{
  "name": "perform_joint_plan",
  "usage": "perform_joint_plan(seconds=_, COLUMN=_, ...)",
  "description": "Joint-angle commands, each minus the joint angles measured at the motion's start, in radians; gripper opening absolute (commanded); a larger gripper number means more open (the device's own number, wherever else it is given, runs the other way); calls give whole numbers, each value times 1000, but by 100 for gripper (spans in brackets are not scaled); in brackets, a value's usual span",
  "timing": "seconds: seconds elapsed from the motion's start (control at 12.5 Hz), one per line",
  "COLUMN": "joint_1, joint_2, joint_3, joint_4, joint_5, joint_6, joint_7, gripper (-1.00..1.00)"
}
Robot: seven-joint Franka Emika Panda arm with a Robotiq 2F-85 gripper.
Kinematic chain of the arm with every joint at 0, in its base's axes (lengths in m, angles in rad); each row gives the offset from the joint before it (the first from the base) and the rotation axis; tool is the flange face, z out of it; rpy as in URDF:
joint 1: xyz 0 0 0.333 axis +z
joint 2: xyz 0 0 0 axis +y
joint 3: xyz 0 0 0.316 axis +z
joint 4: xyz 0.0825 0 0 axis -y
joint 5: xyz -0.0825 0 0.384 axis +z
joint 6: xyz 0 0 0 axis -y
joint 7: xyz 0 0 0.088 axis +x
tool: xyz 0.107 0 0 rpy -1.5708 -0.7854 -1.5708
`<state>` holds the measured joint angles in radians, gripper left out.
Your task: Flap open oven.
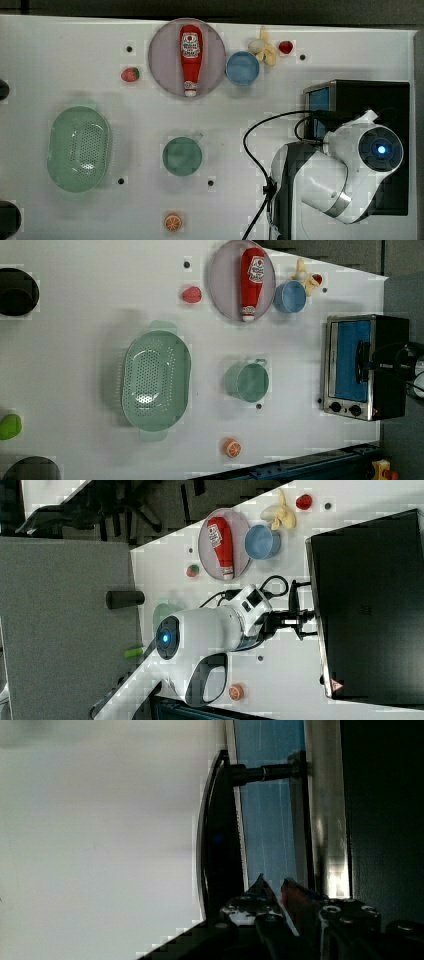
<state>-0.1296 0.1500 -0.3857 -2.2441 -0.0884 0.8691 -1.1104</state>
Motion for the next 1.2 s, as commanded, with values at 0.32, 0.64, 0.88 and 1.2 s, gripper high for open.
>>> perform_joint_plan(seconds=0.32, joint_1=43, joint_2=1, joint_3=50, joint_4=-16, joint_5=-163, joint_6=11, joint_7=95, gripper=-65)
perform_joint_plan(seconds=0.64, joint_1=74, joint_2=8, joint_3=109, joint_4=-39, joint_5=-345, joint_6=-9, joint_7=324, gripper=-65)
perform_joint_plan(seconds=0.88, joint_1=97, joint_2=42, joint_3=149, joint_4=-41, joint_5=-442, joint_6=-34, joint_7=433, gripper=-65)
perform_joint_plan(seconds=1.2, joint_1=146, joint_2=125, joint_3=201, joint_4=-36, joint_5=-604, joint_6=-71, joint_7=689, gripper=-65)
